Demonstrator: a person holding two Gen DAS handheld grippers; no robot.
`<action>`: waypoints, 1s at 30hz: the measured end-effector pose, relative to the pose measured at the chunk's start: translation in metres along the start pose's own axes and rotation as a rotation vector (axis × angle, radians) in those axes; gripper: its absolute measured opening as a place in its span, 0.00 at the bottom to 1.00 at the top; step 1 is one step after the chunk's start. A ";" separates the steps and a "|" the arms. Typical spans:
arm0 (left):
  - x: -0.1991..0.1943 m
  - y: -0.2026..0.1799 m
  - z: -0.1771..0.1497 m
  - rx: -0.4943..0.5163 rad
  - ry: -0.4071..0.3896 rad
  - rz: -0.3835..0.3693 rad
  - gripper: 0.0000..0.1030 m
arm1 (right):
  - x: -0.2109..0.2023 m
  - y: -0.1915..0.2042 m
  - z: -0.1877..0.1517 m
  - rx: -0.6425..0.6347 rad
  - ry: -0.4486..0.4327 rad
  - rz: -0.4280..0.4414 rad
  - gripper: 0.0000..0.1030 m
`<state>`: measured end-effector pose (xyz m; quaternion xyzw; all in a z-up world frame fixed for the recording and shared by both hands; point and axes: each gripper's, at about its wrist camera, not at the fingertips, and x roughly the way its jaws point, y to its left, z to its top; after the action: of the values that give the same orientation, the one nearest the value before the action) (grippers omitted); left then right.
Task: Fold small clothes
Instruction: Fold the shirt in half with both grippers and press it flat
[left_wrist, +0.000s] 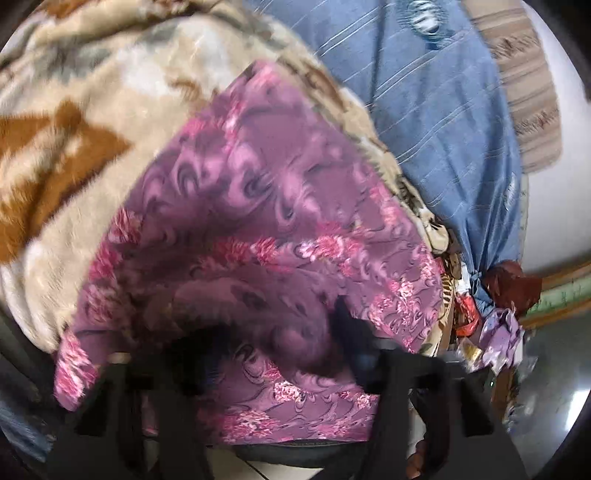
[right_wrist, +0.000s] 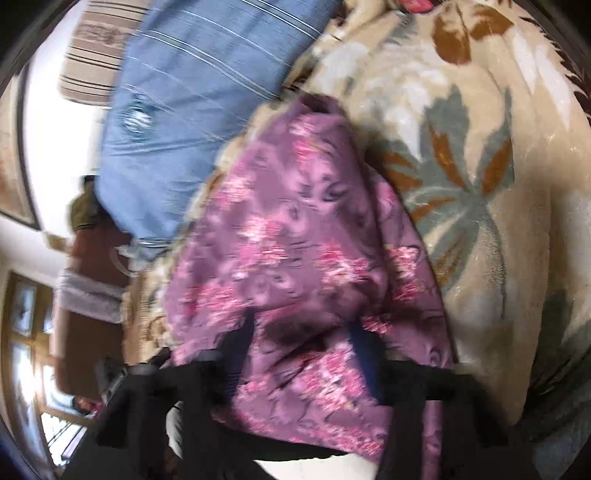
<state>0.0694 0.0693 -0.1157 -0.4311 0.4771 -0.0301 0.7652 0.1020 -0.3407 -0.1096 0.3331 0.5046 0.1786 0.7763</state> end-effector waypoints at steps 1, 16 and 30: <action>-0.001 0.002 -0.001 -0.013 0.007 -0.008 0.07 | 0.001 0.001 0.000 -0.001 0.004 -0.010 0.09; -0.031 0.016 -0.048 0.170 -0.040 0.173 0.03 | -0.003 0.008 -0.068 -0.203 0.081 -0.303 0.04; -0.027 0.017 -0.059 0.285 -0.039 0.288 0.10 | 0.004 0.004 -0.070 -0.205 0.092 -0.389 0.09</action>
<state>0.0044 0.0550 -0.1187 -0.2463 0.5100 0.0208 0.8239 0.0411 -0.3121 -0.1284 0.1404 0.5734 0.0909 0.8020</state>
